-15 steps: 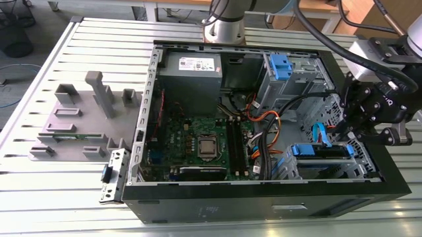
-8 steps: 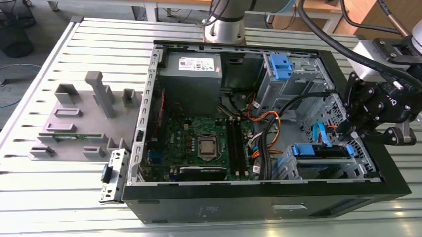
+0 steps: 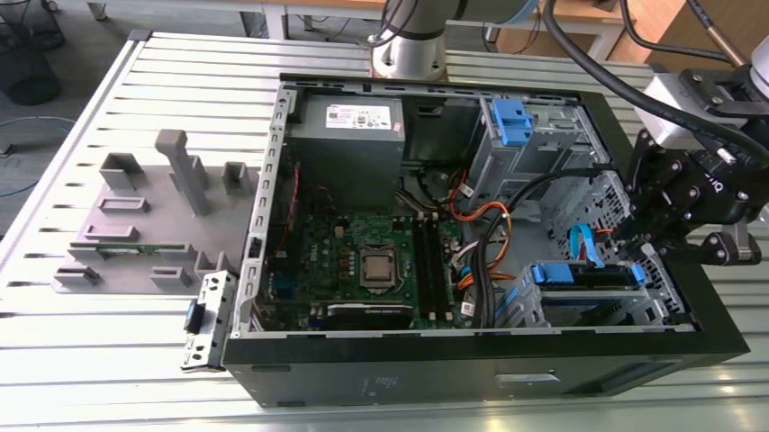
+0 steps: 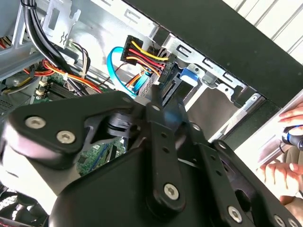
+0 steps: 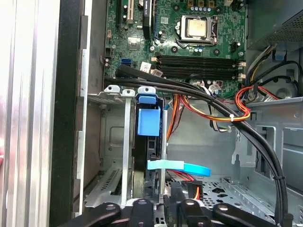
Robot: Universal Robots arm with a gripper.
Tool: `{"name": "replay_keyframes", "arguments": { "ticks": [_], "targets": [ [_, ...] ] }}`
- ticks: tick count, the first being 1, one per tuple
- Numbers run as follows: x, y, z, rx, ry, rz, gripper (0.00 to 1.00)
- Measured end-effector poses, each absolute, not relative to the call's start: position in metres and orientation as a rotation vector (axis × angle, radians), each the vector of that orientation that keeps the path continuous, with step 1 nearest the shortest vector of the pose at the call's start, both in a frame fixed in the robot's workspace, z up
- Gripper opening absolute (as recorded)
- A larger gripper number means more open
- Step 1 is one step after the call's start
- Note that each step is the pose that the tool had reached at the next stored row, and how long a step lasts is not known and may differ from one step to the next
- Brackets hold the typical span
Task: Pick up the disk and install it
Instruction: 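Insert the second disk wire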
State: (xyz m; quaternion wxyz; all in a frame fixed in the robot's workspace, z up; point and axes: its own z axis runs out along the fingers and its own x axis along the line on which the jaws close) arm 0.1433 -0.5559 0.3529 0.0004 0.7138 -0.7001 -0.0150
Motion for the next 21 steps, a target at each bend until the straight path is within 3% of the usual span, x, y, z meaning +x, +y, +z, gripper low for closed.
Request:
{"name": "replay_keyframes", "arguments": {
  "ticks": [1,3,4,21],
  "targets": [
    [0.143,-0.556,0.353,2.242,-2.199,-0.047,0.30],
    [0.143,-0.556,0.353,2.242,-2.199,-0.047,0.30],
    [0.143,-0.556,0.353,2.242,-2.199,-0.047,0.36],
    [0.164,-0.552,0.345,2.236,-2.193,-0.048,0.36]
  ]
}}
